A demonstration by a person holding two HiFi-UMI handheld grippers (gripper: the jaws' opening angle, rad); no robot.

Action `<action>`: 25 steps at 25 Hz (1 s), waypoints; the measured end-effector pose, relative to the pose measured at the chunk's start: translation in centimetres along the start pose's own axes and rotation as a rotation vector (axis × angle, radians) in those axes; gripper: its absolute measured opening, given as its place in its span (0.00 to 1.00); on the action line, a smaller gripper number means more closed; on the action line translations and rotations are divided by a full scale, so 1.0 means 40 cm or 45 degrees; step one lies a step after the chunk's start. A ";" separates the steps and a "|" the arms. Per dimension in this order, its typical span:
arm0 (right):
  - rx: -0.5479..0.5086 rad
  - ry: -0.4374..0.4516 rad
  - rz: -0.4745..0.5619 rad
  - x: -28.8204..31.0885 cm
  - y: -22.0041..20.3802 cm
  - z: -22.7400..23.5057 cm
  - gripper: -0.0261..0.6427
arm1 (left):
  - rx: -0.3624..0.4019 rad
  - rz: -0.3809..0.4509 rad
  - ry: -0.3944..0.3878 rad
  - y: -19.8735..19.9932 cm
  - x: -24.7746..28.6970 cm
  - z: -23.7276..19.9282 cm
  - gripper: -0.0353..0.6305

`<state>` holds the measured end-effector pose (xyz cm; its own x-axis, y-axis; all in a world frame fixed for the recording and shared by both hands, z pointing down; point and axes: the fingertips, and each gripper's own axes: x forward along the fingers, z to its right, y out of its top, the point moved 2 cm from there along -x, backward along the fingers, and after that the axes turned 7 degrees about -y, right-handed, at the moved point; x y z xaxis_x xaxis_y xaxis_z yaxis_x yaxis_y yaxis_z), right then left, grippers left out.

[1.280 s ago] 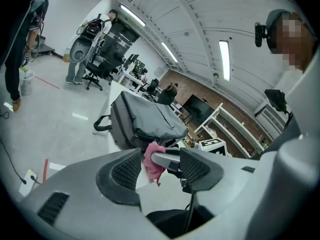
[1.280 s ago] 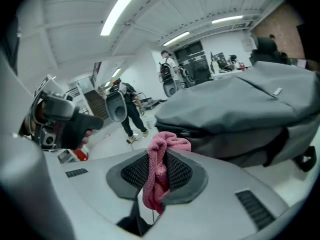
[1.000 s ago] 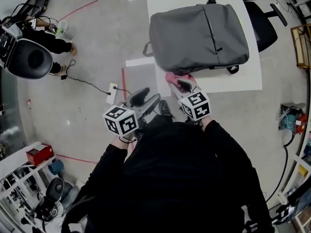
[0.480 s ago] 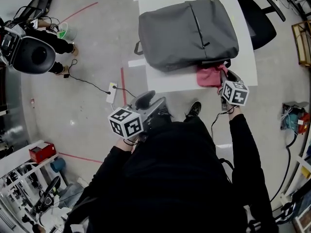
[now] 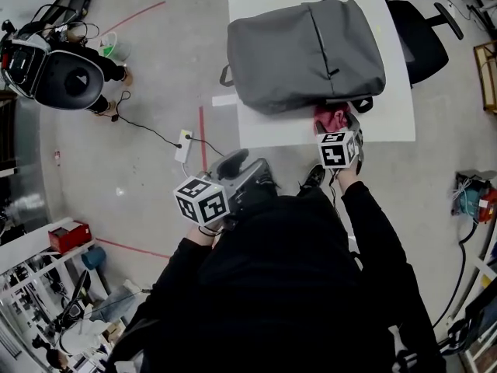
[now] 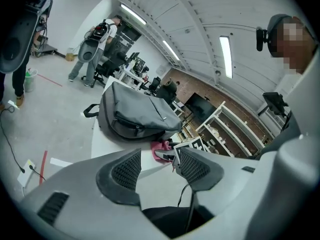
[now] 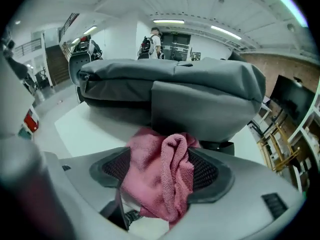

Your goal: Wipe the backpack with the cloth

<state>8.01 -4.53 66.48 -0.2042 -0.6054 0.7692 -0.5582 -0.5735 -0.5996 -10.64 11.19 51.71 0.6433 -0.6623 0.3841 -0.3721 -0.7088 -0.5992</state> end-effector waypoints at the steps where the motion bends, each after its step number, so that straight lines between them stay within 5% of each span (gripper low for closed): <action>1: -0.016 -0.031 0.004 0.002 0.001 0.004 0.59 | -0.008 0.002 0.010 0.000 -0.009 -0.010 0.44; 2: -0.027 -0.052 0.010 -0.001 0.000 0.011 0.56 | -0.018 0.004 0.019 -0.001 -0.018 -0.021 0.44; 3: -0.036 -0.061 0.017 -0.006 -0.003 0.020 0.33 | -0.027 0.004 0.026 -0.001 -0.024 -0.033 0.44; 4: -0.033 -0.050 0.023 -0.012 -0.010 0.030 0.24 | -0.037 0.002 0.031 -0.002 -0.028 -0.044 0.44; 7: 0.169 0.007 0.060 -0.032 -0.030 0.109 0.20 | -0.046 -0.007 0.021 0.004 -0.020 -0.058 0.44; 10: 0.419 -0.104 0.137 -0.052 -0.019 0.283 0.20 | -0.021 -0.025 -0.021 0.019 0.000 -0.048 0.44; 15: 0.421 -0.180 0.124 -0.024 0.024 0.381 0.20 | -0.018 -0.043 -0.036 0.027 -0.001 -0.058 0.44; 19: 0.380 -0.022 0.132 -0.019 0.038 0.191 0.20 | -0.025 -0.022 -0.016 0.039 -0.024 -0.082 0.44; 25: 0.186 0.454 0.197 -0.073 0.158 -0.316 0.20 | -0.047 0.012 0.016 0.042 -0.075 -0.113 0.44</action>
<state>-5.11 0.58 63.24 -0.5566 -0.4763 0.6807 -0.3846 -0.5786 -0.7192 -16.23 10.89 52.72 0.6315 -0.6718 0.3873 -0.4029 -0.7110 -0.5763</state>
